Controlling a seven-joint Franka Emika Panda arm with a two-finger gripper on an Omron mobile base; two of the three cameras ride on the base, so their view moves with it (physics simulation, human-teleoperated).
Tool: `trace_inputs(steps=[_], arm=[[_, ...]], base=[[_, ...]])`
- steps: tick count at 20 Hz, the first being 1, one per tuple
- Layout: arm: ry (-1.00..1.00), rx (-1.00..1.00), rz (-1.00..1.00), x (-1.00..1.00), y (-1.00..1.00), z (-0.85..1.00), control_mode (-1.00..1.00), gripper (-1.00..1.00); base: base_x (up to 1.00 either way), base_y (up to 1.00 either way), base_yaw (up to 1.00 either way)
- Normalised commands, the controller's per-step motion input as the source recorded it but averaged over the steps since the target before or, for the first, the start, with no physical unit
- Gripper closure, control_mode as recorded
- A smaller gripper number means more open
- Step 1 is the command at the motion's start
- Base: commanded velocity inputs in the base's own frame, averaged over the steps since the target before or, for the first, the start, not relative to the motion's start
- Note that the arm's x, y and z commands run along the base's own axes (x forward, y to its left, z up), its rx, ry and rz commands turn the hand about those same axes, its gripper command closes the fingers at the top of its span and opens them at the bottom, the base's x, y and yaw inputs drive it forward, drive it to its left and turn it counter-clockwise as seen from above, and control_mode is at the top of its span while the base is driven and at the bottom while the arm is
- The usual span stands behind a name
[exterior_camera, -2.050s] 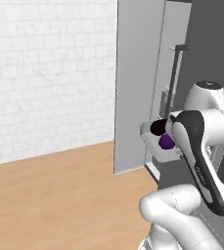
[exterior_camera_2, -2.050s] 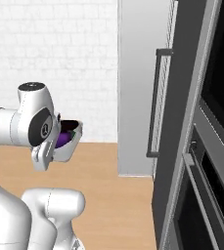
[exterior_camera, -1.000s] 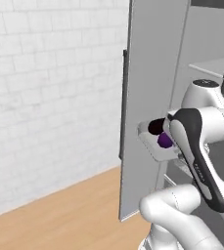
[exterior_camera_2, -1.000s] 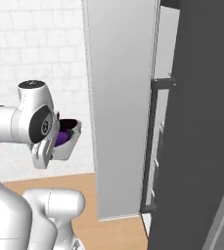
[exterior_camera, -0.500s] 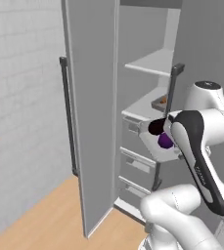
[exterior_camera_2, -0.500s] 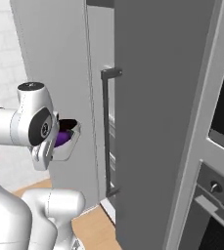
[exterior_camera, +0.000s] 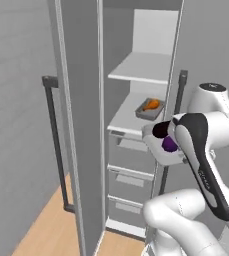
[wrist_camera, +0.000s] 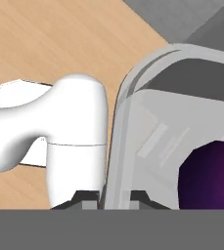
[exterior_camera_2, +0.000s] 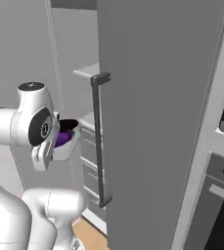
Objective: Take the meat container that has the chicken drumstick and place it on the second highest rack of the freezer. Then take the vegetable container that has the eggplant and avocado and place it on the highest rack of the freezer.
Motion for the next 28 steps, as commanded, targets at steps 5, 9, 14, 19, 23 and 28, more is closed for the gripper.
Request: trace_inputs(steps=[5, 9, 14, 19, 23, 28], arm=[[0.00, 0.00, 0.00, 0.00, 0.00, 0.00, 1.00, 1.00], [0.00, 0.00, 0.00, 0.00, 0.00, 0.00, 1.00, 1.00], [0.00, 0.00, 0.00, 0.00, 0.00, 0.00, 1.00, 1.00], [0.00, 0.00, 0.00, 0.00, 0.00, 0.00, 1.00, 1.00], [0.00, 0.00, 0.00, 0.00, 0.00, 0.00, 1.00, 1.00], [0.00, 0.00, 0.00, 0.00, 0.00, 0.00, 1.00, 1.00]], base=[[0.47, 0.38, -0.47], [0.45, 0.35, -0.45], [0.36, 0.36, -0.43], [0.23, 0.41, -0.39], [0.25, 0.46, -0.39], [0.29, 0.54, -0.32]])
